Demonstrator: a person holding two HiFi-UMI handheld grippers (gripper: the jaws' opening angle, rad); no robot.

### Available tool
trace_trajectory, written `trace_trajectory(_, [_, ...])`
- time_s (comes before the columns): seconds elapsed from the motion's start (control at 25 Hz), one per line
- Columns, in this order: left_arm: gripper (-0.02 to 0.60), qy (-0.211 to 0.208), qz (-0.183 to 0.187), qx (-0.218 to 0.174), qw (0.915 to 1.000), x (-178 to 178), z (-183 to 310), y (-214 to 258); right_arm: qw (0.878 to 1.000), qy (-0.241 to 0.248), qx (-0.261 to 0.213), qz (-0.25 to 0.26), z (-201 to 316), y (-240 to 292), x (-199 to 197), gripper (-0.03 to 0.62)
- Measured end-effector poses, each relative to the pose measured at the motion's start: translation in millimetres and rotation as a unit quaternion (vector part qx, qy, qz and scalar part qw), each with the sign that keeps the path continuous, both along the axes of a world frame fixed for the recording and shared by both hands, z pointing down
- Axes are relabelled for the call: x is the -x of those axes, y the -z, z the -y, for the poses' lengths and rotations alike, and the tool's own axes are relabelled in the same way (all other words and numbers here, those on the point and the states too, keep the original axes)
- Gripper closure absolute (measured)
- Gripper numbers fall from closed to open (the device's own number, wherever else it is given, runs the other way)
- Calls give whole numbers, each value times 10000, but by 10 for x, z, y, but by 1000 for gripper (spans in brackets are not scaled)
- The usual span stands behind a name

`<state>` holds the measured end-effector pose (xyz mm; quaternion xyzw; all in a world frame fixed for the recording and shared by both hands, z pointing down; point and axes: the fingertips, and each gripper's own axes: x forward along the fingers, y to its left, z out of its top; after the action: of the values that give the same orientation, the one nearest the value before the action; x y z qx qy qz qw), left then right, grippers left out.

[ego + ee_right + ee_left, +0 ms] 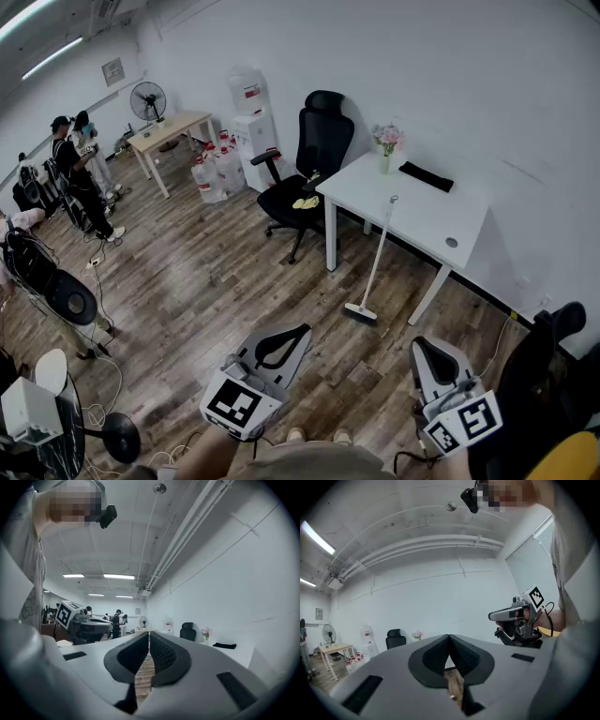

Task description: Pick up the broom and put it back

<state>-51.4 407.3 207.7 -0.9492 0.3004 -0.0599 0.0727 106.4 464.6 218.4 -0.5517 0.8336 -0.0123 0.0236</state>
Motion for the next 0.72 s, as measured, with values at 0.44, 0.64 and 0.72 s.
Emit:
trace_trajectory(0.44, [565, 125, 40, 143, 9998, -283, 31, -125, 9995, 255, -175, 61, 68, -1, -271, 559])
trace_trajectory(0.64, [565, 231, 105, 119, 9996, -432, 31, -187, 9985, 396, -130, 366, 64, -70, -457, 557])
trace_trajectory(0.72, [565, 301, 105, 119, 9994, -490, 27, -213, 9984, 403, -114, 384, 61, -109, -542, 557])
